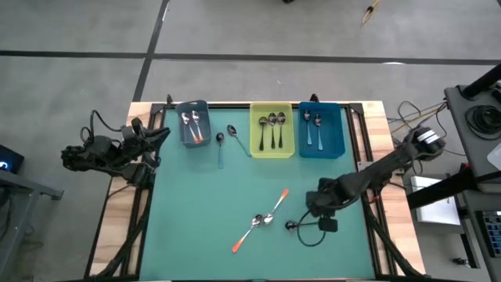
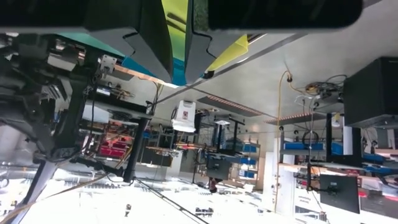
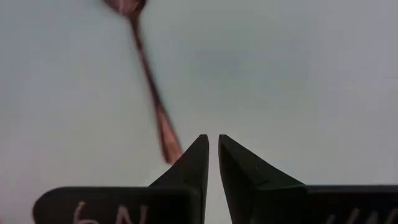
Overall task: Sort silverware by color (type)
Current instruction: Put the blue spoon into the blue bin
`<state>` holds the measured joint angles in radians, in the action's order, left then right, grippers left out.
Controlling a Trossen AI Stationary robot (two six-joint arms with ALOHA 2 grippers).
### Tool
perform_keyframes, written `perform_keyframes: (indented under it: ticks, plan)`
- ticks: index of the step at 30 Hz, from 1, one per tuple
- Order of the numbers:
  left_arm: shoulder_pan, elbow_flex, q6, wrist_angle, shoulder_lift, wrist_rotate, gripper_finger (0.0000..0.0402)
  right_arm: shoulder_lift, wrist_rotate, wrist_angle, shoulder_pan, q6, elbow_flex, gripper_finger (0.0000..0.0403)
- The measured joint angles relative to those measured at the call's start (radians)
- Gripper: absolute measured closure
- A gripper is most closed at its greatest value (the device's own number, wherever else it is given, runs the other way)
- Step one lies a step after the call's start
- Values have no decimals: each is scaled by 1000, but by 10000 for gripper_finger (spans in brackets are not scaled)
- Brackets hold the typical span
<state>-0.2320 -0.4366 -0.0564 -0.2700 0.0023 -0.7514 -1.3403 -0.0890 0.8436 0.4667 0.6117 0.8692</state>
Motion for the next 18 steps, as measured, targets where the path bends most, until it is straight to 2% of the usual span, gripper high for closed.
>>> perform_keyframes:
  ticks: [5,10,18]
  plan:
    - [0,59,39,190,29,-1,377,88,65,-70,0,33,-88,375]
    - [0,135,120,448,105,1,377,103,119,-76,0,10,-103,374]
    - [0,153,82,601,290,2,377,95,227,-105,0,-111,-103,374]
